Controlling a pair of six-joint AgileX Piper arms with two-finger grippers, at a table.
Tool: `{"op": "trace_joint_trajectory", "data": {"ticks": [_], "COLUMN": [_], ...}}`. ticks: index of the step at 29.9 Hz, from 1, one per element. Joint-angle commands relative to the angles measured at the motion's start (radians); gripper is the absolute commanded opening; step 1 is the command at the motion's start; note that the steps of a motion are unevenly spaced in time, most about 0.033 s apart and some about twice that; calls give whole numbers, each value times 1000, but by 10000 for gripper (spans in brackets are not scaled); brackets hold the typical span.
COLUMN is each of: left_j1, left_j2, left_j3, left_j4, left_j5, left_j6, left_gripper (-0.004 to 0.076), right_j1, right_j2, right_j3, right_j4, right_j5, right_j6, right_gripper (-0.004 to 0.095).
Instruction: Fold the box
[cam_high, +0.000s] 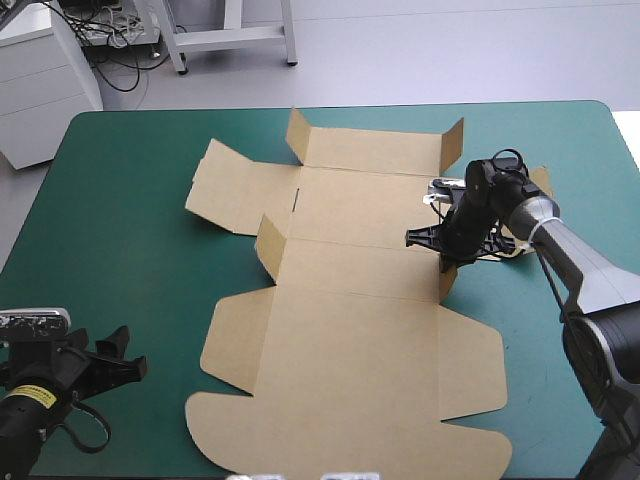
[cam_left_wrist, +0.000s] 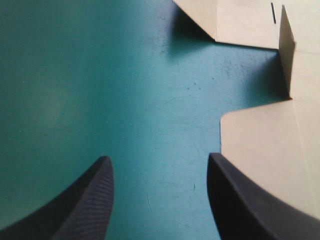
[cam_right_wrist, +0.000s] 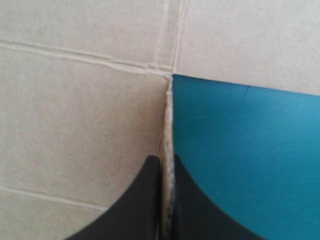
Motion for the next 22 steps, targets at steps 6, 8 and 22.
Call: {"op": "trace_joint_trajectory", "data": {"ticks": [6, 8, 22], "left_j1": [-1, -1, -1], "left_j2": [10, 10, 10], "left_j3": [-35, -35, -37], "left_j4": [3, 3, -4], "left_j5": [-32, -19, 43], "left_j6": [-1, -1, -1], "left_gripper": [397, 397, 397], "right_j1": [-2, -2, -2], "right_j2": [-47, -47, -47], "right_j3": [-31, -31, -31], "right_j4": [-72, -72, -75], "right_j5": [-42, -71, -358], "right_j6": [-170, -220, -541], "right_gripper": [-22, -22, -23]}}
